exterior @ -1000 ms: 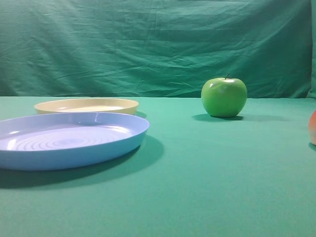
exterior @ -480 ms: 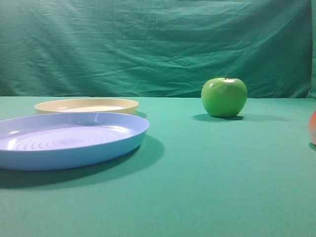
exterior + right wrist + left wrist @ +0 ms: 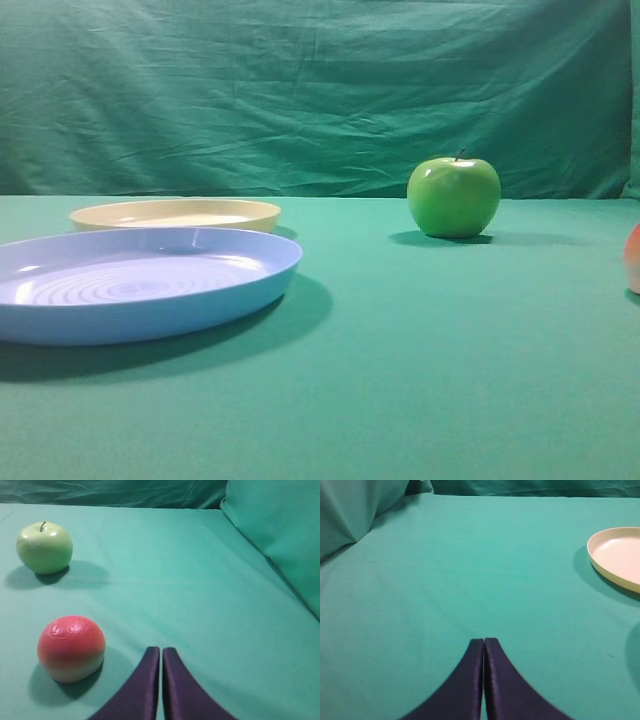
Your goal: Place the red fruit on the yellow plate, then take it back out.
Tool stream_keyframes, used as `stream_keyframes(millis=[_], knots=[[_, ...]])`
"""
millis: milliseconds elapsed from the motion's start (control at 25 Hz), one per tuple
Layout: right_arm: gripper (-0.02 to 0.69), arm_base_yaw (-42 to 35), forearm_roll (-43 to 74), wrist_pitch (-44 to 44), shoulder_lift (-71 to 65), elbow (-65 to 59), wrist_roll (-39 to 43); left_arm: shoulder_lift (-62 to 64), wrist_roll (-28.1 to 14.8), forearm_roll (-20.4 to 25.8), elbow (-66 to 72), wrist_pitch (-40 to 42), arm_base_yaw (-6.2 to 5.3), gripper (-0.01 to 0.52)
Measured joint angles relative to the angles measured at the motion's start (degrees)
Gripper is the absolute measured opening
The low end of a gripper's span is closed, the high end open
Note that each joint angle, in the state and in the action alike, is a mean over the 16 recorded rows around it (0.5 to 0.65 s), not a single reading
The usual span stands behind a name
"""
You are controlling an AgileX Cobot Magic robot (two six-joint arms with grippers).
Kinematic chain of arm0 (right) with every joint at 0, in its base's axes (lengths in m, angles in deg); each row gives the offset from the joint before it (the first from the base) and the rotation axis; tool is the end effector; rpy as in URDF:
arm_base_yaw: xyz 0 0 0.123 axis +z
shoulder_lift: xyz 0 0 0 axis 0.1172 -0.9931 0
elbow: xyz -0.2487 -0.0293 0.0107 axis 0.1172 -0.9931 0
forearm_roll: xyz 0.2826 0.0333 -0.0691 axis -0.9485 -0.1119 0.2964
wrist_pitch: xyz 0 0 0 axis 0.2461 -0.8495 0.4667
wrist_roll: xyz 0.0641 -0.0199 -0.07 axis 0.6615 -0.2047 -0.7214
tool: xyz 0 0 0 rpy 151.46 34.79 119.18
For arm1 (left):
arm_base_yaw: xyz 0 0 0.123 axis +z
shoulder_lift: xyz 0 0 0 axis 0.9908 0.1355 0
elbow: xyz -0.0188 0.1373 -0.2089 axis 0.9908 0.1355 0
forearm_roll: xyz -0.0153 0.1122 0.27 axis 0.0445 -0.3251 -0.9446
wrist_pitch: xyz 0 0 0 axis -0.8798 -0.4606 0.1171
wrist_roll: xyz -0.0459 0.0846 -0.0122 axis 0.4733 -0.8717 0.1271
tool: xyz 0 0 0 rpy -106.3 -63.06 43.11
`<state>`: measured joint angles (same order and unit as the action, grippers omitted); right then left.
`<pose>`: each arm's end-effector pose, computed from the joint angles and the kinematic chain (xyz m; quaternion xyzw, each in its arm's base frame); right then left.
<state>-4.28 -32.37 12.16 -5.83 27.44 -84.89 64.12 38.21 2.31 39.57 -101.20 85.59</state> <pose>0.1337 0.0078 0.1688 -0.0598 0.8094 -0.0051 0.5841 0.1327 0.0194 0.1771 -0.0707 0.7913 0.0564 0.6047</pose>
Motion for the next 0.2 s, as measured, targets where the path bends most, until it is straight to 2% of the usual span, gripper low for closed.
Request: stream_keyframes(millis=[200], knots=[[0.0, 0.0, 0.0, 0.0, 0.0, 0.0, -0.5, 0.0, 0.04, 0.0, 0.0, 0.0, 0.0, 0.0]])
